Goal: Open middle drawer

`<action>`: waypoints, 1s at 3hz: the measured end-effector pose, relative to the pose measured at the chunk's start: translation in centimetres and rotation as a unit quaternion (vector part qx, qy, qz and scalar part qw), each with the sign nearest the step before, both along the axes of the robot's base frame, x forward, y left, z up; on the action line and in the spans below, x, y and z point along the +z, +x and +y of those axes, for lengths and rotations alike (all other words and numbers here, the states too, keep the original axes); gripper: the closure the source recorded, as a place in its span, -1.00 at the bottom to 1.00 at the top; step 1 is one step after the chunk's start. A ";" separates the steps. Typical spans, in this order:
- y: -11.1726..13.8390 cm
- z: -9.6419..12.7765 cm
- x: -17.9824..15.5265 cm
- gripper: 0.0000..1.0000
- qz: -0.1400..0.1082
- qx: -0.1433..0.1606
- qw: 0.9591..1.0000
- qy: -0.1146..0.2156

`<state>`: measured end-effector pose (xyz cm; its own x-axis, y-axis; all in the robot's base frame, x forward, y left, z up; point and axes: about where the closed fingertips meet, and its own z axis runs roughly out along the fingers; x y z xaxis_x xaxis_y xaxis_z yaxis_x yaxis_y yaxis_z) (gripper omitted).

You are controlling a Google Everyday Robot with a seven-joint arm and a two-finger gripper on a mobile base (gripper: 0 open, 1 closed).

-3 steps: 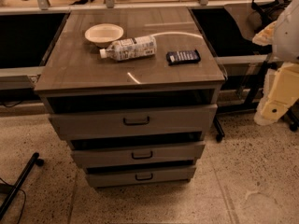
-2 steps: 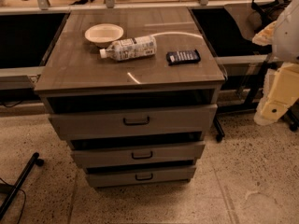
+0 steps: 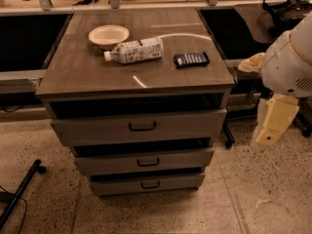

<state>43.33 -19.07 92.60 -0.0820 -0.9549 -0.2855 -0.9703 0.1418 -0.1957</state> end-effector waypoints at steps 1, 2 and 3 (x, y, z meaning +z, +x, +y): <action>-0.2 1.3 -3.3 -1.00 0.020 0.030 0.999 0.019; -0.3 2.3 -6.0 -1.00 0.038 0.046 0.998 0.032; -0.7 3.2 -8.7 -1.00 0.058 0.058 0.996 0.043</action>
Offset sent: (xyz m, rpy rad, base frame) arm -0.0055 0.0353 -0.1038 0.1061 0.1354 0.1313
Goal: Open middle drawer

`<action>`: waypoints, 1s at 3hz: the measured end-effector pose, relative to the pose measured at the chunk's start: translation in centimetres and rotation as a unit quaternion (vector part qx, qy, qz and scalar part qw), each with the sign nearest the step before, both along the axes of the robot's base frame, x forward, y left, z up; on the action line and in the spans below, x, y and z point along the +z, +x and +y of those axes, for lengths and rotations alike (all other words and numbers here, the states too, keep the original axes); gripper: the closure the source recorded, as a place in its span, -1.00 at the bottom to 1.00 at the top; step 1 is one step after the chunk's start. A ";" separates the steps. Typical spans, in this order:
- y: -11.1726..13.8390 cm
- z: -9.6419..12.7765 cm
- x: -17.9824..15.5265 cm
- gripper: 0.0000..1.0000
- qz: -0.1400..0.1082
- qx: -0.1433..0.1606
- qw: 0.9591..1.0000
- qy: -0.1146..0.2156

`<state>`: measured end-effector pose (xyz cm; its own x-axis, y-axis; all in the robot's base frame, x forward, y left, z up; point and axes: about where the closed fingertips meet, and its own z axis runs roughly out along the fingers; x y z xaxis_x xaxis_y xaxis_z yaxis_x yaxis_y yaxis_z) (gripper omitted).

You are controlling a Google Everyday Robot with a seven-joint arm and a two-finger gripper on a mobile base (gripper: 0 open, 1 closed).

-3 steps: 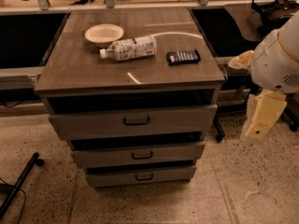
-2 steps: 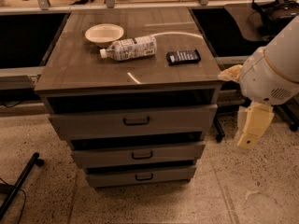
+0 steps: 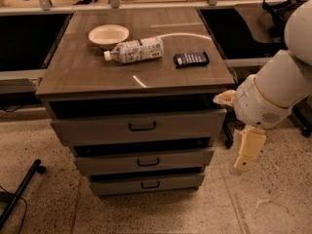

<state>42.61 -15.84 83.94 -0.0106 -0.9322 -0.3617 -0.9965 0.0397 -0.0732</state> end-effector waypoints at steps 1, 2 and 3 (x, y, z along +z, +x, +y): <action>0.0 0.0 0.0 -1.00 0.000 0.000 1.000 0.000; 0.1 0.2 -1.9 -1.00 0.004 0.002 1.000 0.004; 0.4 1.2 -5.9 -1.00 0.008 0.016 1.000 0.004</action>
Offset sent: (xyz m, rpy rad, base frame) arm 0.0025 0.0043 -0.0514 0.0238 0.0228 0.0081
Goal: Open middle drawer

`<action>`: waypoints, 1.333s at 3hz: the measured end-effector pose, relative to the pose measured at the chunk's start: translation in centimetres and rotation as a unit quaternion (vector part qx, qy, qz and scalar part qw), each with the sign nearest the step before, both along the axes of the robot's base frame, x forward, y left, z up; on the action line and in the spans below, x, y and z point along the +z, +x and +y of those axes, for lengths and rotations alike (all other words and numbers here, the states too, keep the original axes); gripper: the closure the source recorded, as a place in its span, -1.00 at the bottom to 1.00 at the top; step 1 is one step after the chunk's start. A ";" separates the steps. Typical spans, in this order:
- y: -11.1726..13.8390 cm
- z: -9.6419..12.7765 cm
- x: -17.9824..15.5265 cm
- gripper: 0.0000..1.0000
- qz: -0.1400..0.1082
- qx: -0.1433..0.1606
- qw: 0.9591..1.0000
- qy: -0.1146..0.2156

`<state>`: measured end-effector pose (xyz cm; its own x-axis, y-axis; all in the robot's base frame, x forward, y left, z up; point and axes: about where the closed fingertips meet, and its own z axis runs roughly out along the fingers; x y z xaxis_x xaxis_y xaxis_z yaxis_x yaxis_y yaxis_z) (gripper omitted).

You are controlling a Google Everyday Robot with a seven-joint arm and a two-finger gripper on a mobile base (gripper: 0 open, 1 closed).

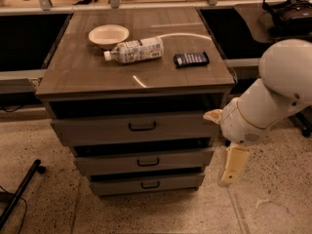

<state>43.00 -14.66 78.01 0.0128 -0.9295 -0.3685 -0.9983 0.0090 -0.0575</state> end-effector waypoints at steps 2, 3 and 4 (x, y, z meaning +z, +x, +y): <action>0.3 1.4 -5.3 -1.00 0.013 0.012 1.000 -0.004; 0.2 1.6 -6.9 -1.00 0.023 0.020 1.000 -0.005; -0.2 1.8 -9.7 -1.00 0.033 0.030 0.999 -0.001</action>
Offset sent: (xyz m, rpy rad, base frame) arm 0.0054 0.0208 -0.0809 -0.0024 0.0478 0.0336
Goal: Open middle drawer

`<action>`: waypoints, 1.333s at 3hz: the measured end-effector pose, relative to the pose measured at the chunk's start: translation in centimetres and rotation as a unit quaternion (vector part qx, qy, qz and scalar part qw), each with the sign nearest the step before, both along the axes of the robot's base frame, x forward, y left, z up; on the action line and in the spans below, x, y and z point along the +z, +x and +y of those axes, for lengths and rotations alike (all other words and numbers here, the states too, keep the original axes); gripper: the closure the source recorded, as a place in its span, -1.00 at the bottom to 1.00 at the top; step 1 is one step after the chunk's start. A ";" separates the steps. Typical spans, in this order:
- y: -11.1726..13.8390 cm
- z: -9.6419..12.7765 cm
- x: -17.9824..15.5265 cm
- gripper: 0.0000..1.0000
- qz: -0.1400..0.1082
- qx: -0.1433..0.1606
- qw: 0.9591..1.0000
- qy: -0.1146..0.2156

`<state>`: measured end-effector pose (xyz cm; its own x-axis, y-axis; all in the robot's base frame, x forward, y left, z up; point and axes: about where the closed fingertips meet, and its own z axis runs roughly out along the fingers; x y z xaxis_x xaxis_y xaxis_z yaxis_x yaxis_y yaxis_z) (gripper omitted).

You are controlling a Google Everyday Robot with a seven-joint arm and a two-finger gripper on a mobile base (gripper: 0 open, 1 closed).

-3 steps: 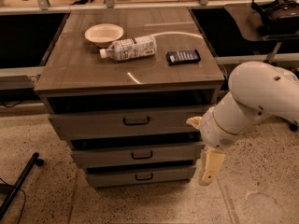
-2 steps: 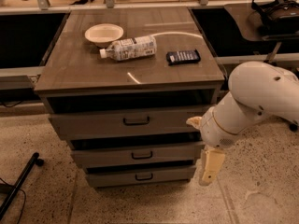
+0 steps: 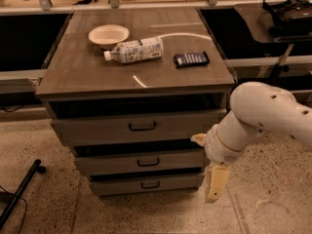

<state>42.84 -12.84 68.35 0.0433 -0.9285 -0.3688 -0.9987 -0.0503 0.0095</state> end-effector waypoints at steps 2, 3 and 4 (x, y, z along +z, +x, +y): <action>-0.4 0.5 -9.4 -1.00 0.031 -0.019 0.999 0.008; -0.4 0.5 -9.4 -1.00 0.031 -0.019 0.999 0.008; 0.5 0.3 -11.6 -1.00 0.029 -0.012 0.999 0.011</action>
Offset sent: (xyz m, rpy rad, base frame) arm -0.0078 0.0073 -0.1069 0.0196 0.0730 -0.0261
